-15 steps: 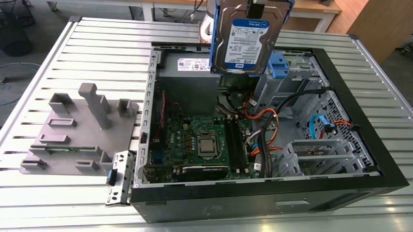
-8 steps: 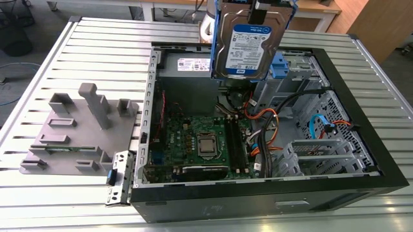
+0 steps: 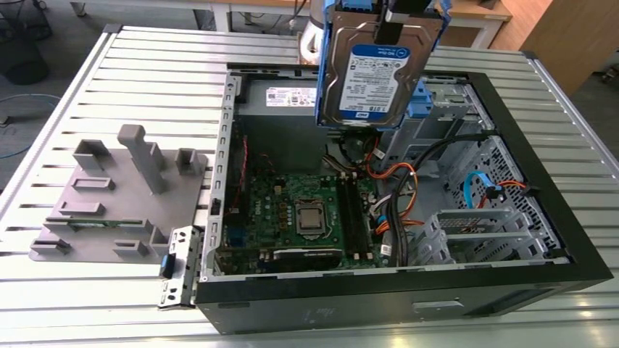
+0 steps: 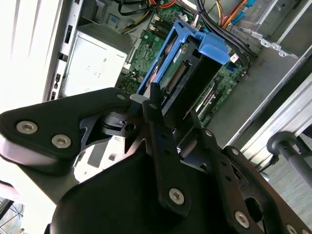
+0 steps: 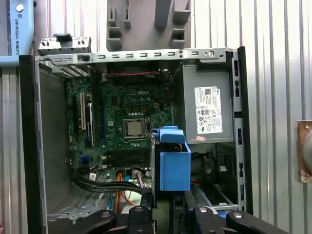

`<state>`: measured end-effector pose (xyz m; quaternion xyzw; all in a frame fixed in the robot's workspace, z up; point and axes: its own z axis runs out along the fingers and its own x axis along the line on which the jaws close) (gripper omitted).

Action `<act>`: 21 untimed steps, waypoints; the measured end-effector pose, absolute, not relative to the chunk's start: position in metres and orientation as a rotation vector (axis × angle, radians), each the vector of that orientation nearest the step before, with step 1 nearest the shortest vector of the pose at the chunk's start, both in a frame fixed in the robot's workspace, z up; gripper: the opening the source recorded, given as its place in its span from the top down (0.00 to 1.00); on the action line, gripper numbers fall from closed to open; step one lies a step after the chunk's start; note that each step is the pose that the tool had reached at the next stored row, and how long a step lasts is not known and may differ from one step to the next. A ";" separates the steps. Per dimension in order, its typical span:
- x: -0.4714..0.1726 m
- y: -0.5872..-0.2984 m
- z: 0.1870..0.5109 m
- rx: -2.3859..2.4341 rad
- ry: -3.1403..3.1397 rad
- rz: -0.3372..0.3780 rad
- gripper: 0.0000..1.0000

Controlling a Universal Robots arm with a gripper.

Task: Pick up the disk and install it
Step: 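Pick up the disk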

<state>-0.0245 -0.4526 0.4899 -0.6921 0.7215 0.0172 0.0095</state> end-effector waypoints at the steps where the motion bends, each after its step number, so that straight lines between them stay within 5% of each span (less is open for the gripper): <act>1: -0.025 -0.454 0.490 -2.161 2.253 0.054 0.65; 21: -0.024 -0.467 0.490 -2.162 2.253 0.054 0.65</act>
